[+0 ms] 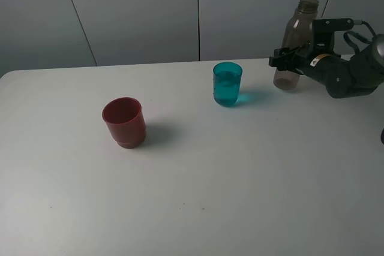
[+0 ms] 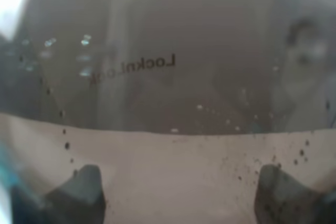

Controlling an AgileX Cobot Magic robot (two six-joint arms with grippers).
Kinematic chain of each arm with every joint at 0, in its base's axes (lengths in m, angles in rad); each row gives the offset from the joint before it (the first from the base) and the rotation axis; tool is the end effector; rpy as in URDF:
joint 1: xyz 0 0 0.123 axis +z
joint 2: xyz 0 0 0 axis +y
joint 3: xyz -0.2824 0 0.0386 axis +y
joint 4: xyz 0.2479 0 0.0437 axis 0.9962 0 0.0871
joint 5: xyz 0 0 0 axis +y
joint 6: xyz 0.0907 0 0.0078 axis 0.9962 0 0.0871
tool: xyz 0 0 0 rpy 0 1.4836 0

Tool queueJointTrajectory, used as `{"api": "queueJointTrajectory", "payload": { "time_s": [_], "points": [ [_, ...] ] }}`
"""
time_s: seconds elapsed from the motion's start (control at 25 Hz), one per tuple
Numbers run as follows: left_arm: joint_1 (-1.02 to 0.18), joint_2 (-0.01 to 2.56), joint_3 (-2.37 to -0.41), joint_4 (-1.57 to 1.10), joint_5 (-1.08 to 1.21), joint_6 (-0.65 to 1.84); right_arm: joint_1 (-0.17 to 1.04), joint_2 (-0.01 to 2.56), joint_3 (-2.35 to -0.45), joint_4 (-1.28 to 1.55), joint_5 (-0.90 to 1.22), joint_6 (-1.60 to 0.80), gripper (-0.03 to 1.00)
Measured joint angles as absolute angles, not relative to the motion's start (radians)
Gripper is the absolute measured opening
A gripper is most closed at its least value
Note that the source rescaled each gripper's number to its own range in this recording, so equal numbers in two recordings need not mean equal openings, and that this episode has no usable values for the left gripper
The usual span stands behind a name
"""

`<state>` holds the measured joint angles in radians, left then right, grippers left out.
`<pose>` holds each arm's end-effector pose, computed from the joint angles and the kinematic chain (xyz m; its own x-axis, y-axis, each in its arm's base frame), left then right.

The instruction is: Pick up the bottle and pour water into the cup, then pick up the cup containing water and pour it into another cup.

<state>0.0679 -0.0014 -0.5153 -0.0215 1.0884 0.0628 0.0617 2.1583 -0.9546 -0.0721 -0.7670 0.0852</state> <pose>-0.0079 -0.0023 0.2792 -0.4667 0.0212 -0.8842 -0.0264 0.9989 0.0379 0.4027 0.0294 0.0896 -0.3464 0.0119 -0.9380 -0.0970 0.9941 0.0484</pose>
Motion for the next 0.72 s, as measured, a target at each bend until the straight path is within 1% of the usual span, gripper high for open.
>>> {"api": "queueJointTrajectory", "payload": {
  "time_s": [0.6, 0.64, 0.68, 0.72],
  "points": [
    [0.068, -0.001, -0.515, -0.022, 1.088, 0.063, 0.062, 2.182, -0.955, -0.084, -0.770, 0.090, 0.00],
    [0.068, -0.001, -0.515, -0.022, 1.088, 0.063, 0.062, 2.182, -0.955, -0.084, -0.770, 0.093, 0.03],
    [0.068, -0.001, -0.515, -0.022, 1.088, 0.063, 0.062, 2.182, -0.955, -0.084, -0.769, 0.093, 0.21],
    [0.068, -0.001, -0.515, -0.022, 1.088, 0.063, 0.062, 2.182, -0.955, -0.084, -0.767, 0.095, 0.48]
  ]
}}
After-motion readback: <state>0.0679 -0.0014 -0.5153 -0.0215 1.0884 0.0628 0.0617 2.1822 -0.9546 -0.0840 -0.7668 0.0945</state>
